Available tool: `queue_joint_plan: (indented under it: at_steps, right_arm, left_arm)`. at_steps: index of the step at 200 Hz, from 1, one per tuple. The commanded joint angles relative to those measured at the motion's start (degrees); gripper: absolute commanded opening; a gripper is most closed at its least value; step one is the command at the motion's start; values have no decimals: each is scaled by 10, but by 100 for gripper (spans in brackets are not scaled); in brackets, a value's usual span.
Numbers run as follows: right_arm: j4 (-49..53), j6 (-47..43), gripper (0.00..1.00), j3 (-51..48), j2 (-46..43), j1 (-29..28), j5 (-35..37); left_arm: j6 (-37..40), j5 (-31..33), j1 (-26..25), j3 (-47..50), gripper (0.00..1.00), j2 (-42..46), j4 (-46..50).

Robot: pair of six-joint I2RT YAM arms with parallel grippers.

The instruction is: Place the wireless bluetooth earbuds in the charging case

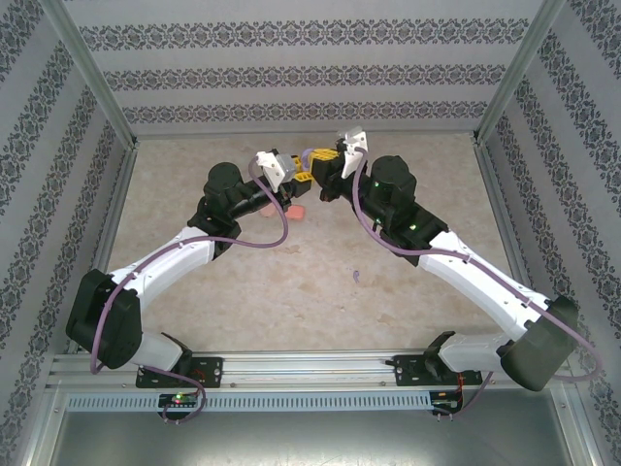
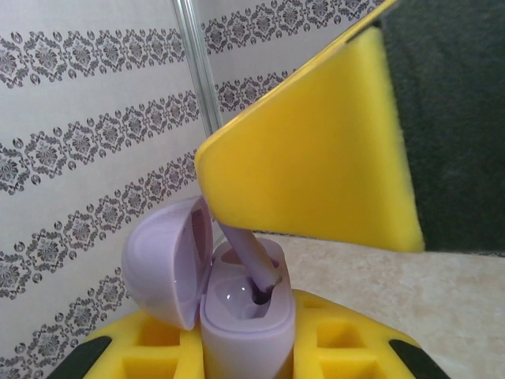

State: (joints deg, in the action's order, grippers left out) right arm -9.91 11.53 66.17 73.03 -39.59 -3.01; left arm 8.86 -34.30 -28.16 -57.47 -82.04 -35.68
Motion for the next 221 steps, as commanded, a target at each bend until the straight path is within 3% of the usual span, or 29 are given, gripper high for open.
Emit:
queue_joint_plan:
  at_steps: [1,146,221]
  right_arm:
    - [21,-14,8,-18,17,-19,2]
    - [7,4,9,-58,-7,-27,71]
    - [32,45,36,-9,8,-27,76]
  left_arm:
    - [-16,8,-2,-31,0,10,-26]
    - [-19,22,-2,-27,0,9,-29]
    - [-26,12,-2,-30,0,1,-26]
